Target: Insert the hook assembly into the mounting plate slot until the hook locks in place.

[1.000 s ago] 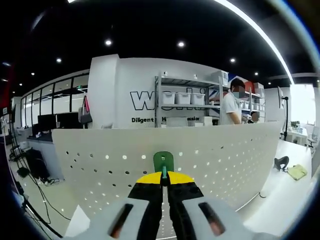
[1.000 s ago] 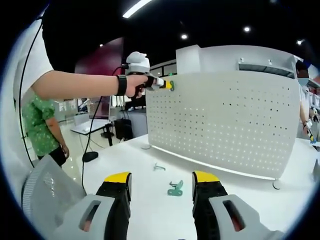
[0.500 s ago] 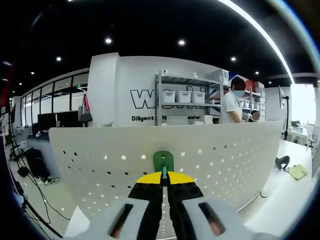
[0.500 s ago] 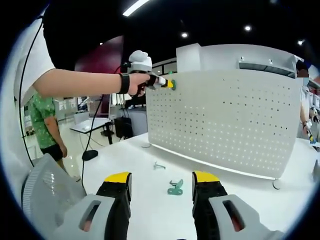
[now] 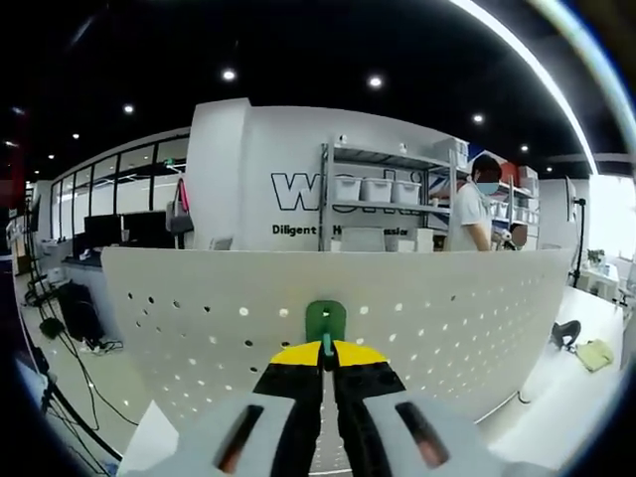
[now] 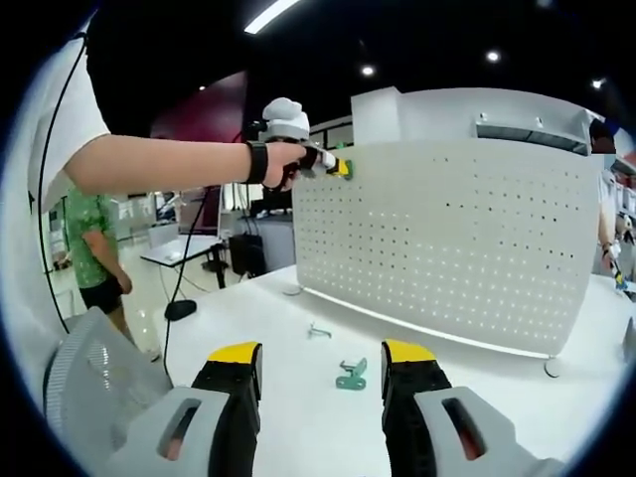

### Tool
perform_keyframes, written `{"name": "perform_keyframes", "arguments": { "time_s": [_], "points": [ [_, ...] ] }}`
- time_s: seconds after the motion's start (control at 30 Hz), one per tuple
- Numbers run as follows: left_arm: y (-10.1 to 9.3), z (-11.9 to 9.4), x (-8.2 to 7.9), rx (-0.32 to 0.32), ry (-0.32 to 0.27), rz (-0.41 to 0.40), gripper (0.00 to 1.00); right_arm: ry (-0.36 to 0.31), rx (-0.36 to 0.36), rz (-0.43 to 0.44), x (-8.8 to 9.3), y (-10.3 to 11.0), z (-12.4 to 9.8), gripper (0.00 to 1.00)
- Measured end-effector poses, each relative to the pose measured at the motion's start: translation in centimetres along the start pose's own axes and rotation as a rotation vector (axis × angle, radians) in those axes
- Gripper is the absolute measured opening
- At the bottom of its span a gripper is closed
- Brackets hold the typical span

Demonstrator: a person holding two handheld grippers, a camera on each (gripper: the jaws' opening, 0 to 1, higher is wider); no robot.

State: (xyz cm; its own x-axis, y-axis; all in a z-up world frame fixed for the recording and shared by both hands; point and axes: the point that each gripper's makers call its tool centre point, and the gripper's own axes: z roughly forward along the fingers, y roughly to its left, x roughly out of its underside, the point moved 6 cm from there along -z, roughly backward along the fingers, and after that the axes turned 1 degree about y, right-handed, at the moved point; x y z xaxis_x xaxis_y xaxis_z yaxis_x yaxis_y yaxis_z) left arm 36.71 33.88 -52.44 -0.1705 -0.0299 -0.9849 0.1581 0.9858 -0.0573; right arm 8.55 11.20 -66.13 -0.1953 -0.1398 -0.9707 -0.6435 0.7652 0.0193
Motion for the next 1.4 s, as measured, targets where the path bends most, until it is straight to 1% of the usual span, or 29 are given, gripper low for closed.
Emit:
{"name": "perform_keyframes", "arguments": {
  "time_s": [0.1, 0.23, 0.3, 0.37, 0.4, 0.6, 0.63, 0.73, 0.8, 0.97, 1.0, 1.07, 1.1, 1.23, 1.3, 1.33, 1.37, 1.4],
  "points": [
    [0.0, 0.1, -0.1, 0.007, 0.014, -0.025, 0.04, -0.003, -0.002, 0.001, 0.0, 0.1, 0.0, 0.49],
    [0.1, 0.2, -0.4, 0.008, 0.009, -0.035, 0.04, 0.001, -0.005, -0.003, 0.0, 0.1, 0.0, 0.49],
    [0.0, 0.2, -0.7, 0.007, -0.002, -0.025, 0.04, 0.001, -0.003, -0.001, 0.0, 0.0, -0.1, 0.48],
    [0.0, 0.3, -0.7, 0.006, 0.003, -0.004, 0.04, 0.003, -0.003, -0.002, 0.1, 0.0, -0.1, 0.48],
    [0.1, 0.4, -0.6, 0.010, 0.012, -0.004, 0.04, 0.007, -0.003, -0.003, 0.1, -0.1, 0.0, 0.48],
    [0.2, 0.3, -0.5, 0.013, 0.013, -0.011, 0.05, 0.003, -0.006, -0.007, -0.2, 0.0, 0.1, 0.48],
    [0.1, 0.3, -0.5, 0.017, 0.013, -0.019, 0.05, 0.006, -0.008, -0.008, -0.2, 0.1, 0.1, 0.48],
    [0.0, 0.3, -0.5, 0.023, 0.011, -0.009, 0.10, 0.006, -0.010, -0.009, -0.2, 0.1, 0.2, 0.48],
    [-0.1, 0.3, -0.7, 0.026, -0.003, -0.004, 0.10, 0.007, -0.009, -0.008, -0.1, 0.1, 0.2, 0.48],
    [-0.1, 0.3, -0.7, 0.022, -0.003, -0.008, 0.09, 0.005, -0.005, -0.006, -0.1, 0.1, 0.1, 0.48],
    [-0.1, 0.2, -0.7, 0.021, -0.005, -0.004, 0.09, 0.006, -0.004, -0.004, -0.1, 0.1, 0.1, 0.48],
    [-0.3, -0.1, -1.5, 0.029, -0.061, 0.003, 0.10, 0.008, -0.002, -0.006, 0.0, 0.0, 0.0, 0.48],
    [-0.4, -0.1, -1.6, 0.033, -0.064, 0.005, 0.11, 0.010, -0.001, -0.007, 0.0, 0.0, 0.0, 0.47],
    [-0.6, 0.1, -1.6, 0.049, -0.058, 0.006, 0.12, 0.008, -0.003, -0.005, 0.0, 0.1, 0.0, 0.47],
    [-0.8, 0.2, -1.3, 0.070, -0.045, 0.029, 0.15, 0.009, -0.004, -0.005, 0.0, 0.2, 0.0, 0.47],
    [-0.7, 0.2, -1.1, 0.062, -0.035, 0.023, 0.15, 0.006, -0.004, -0.006, -0.1, 0.2, 0.1, 0.47],
    [-0.8, 0.2, -1.2, 0.069, -0.046, 0.032, 0.17, 0.005, -0.006, -0.005, -0.1, 0.2, 0.1, 0.47],
    [-0.9, 0.2, -1.0, 0.079, -0.031, 0.034, 0.18, 0.006, -0.006, -0.005, -0.1, 0.2, 0.1, 0.47]
  ]
}}
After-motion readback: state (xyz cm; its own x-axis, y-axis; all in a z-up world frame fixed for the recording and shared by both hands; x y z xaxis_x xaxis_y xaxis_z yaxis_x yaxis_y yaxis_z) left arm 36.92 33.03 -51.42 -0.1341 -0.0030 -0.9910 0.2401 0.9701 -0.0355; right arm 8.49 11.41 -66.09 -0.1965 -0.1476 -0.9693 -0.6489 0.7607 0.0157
